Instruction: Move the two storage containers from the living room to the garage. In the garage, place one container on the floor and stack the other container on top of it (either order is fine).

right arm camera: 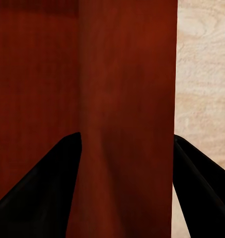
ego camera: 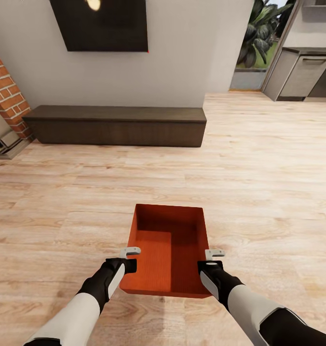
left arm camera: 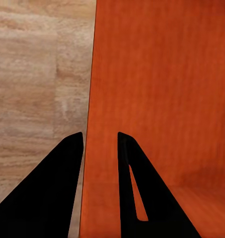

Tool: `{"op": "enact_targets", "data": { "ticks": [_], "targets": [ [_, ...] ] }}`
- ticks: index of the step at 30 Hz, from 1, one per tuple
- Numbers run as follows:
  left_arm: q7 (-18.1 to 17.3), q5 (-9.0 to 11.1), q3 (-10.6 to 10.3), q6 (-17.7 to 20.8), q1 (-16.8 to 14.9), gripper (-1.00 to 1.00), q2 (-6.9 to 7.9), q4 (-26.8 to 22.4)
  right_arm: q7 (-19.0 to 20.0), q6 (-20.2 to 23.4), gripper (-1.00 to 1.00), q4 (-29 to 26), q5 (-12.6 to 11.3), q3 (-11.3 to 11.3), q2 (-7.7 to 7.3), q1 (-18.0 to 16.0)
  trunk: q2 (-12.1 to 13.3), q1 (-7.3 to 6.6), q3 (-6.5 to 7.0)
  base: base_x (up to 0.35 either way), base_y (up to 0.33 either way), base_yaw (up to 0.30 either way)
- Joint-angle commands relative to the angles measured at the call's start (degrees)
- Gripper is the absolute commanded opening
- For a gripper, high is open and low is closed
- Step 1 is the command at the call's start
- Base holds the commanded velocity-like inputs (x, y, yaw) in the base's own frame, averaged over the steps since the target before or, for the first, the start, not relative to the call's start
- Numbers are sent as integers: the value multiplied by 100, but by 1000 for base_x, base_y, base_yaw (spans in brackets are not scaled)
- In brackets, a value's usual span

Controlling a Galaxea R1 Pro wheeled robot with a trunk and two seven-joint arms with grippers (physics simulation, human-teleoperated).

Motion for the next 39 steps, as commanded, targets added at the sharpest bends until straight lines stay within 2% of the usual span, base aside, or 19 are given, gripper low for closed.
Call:
{"op": "enact_targets", "data": {
  "ticks": [1,39],
  "targets": [
    [55,-39,-34,36,2,-100,-8,1,-40,38,-100,-98,-72,190,7,-2,40,-23,14,0,0,0],
    [55,-34,-34,36,2,-100,-8,1,-40,-22,-100,-98,-63,194,16,-2,1564,-858,696,0,0,0]
  ]
}}
